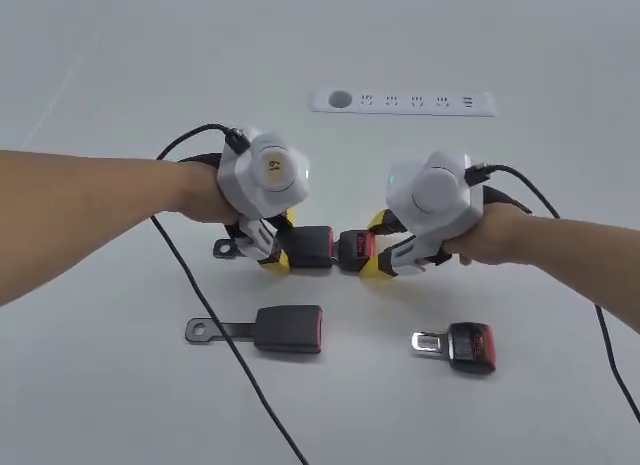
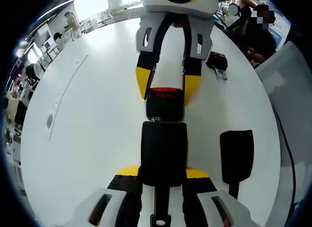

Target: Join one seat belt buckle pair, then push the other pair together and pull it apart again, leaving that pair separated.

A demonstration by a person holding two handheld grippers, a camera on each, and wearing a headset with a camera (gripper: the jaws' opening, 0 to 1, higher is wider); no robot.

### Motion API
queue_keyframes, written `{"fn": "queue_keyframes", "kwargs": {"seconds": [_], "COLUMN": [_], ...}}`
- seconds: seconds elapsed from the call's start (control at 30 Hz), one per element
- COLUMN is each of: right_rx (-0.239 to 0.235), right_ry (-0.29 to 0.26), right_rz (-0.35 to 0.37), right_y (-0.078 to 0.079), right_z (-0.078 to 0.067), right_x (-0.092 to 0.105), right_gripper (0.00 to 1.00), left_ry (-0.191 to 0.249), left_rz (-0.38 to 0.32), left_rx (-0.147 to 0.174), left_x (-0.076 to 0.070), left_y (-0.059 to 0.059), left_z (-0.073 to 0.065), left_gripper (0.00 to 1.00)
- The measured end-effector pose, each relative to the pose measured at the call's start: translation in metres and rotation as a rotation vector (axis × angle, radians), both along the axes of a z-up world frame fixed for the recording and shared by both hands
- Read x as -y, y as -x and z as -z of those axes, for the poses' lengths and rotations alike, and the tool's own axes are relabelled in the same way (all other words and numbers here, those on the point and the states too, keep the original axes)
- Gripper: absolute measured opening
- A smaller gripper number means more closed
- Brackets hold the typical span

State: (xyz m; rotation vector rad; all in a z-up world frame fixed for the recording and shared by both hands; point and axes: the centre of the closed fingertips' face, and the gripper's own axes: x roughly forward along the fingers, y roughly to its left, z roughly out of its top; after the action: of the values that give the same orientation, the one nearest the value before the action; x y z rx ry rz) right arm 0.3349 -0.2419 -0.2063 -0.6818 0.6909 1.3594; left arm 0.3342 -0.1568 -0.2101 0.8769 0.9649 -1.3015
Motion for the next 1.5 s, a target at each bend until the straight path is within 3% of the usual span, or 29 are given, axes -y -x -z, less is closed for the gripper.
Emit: {"fn": "queue_keyframes", "kwargs": {"seconds": [0.1, 0.4, 0.63, 0.8, 0.87, 0.9, 0.97, 1.13, 1.5], "right_rx": [-0.004, 0.003, 0.025, 0.013, 0.014, -0.022, -0.001, 0.005, 0.014], "right_ry": [-0.009, 0.054, 0.042, 0.078, 0.071, 0.036, 0.041, 0.043, 0.055], "right_rz": [0.007, 0.024, -0.017, 0.003, -0.004, 0.019, 0.001, -0.007, -0.032], "right_y": [-0.0015, 0.0, -0.0008, -0.0017, -0.0001, 0.0026, 0.001, 0.0018, 0.0026], "right_z": [0.0005, -0.0001, 0.0009, 0.002, 0.0027, -0.0019, 0.0017, -0.0008, 0.0021], "right_x": [-0.0009, -0.0031, -0.0015, -0.0044, -0.0033, -0.0041, -0.002, -0.0022, -0.0043], "right_gripper": [0.29, 0.29, 0.28, 0.29, 0.29, 0.29, 0.29, 0.3, 0.34], "left_ry": [0.014, -0.021, 0.01, -0.03, -0.003, 0.02, 0.025, 0.001, 0.01], "left_rz": [-0.008, 0.0, -0.005, -0.006, -0.008, -0.01, -0.012, 0.014, 0.03], "left_rx": [-0.001, 0.001, -0.001, -0.003, -0.002, -0.002, -0.003, -0.002, 0.003], "left_x": [-0.0002, -0.0001, -0.0002, 0.0004, -0.0022, -0.0023, -0.0027, -0.0014, -0.0013], "left_y": [-0.0002, -0.0012, 0.0018, 0.0004, 0.0001, 0.0011, 0.0019, 0.0013, 0.0012], "left_z": [0.0, 0.0003, 0.0003, 0.0003, 0.0005, -0.0002, -0.0004, 0.0005, 0.001], "left_gripper": [0.31, 0.31, 0.31, 0.31, 0.31, 0.31, 0.31, 0.32, 0.33]}}
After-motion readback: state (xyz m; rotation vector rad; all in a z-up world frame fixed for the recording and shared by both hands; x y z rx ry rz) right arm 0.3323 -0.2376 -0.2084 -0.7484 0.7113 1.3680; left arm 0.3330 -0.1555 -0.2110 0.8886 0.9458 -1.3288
